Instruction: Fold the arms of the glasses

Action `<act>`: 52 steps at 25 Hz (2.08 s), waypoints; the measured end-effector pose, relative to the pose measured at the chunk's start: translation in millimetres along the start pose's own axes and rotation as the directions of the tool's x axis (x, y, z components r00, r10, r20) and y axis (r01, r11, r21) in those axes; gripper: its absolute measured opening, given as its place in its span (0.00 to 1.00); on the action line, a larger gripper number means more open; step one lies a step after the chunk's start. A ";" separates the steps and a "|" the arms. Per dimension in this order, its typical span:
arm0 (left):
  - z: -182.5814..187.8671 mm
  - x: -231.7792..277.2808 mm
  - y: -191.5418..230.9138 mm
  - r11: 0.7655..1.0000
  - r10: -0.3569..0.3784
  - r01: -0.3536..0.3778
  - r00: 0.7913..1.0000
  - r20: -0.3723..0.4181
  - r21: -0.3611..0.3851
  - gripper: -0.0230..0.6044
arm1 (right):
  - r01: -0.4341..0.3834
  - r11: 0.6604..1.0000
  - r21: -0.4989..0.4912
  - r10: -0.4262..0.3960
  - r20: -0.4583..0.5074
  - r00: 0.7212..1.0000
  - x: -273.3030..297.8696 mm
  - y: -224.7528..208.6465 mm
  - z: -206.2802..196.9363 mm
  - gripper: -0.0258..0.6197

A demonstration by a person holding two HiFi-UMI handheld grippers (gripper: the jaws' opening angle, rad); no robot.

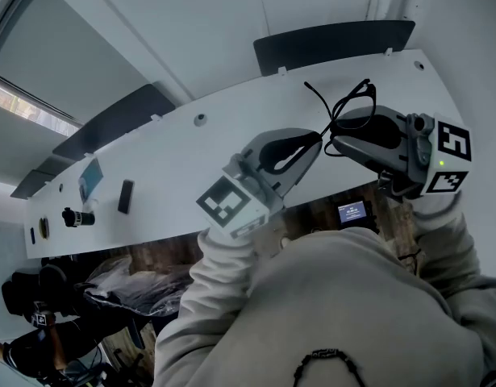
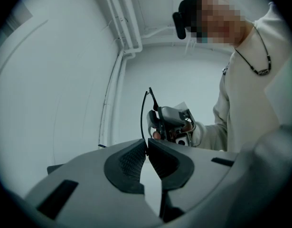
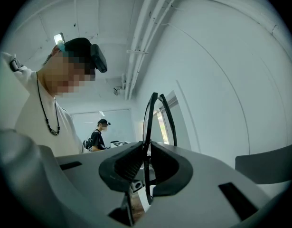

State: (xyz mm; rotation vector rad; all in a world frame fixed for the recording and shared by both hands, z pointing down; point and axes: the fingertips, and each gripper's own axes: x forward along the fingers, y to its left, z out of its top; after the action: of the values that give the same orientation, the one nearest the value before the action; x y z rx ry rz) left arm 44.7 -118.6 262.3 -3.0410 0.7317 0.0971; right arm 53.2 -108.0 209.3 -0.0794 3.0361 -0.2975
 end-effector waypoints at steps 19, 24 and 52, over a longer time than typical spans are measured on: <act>-23.5 4.4 11.3 0.974 -0.130 0.135 0.991 0.040 -0.184 0.07 | 0.066 0.996 -0.064 -0.070 -0.072 0.995 3.9 -33.1 -21.7 0.14; -25.7 0.5 8.2 0.977 -0.114 0.117 0.993 0.030 -0.178 0.07 | 0.063 0.996 -0.064 -0.068 -0.087 0.994 6.5 -30.0 -24.9 0.14; -45.3 -3.2 51.5 0.908 0.085 -0.086 0.996 -0.023 -0.409 0.27 | -0.168 0.973 -0.157 0.149 -0.127 0.981 17.1 42.8 -38.8 0.14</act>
State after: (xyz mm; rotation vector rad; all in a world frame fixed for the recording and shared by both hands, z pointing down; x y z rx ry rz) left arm 21.0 -164.2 307.8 -3.4004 0.9562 0.2798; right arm 30.7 -59.6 237.3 0.1746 3.1506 -0.0357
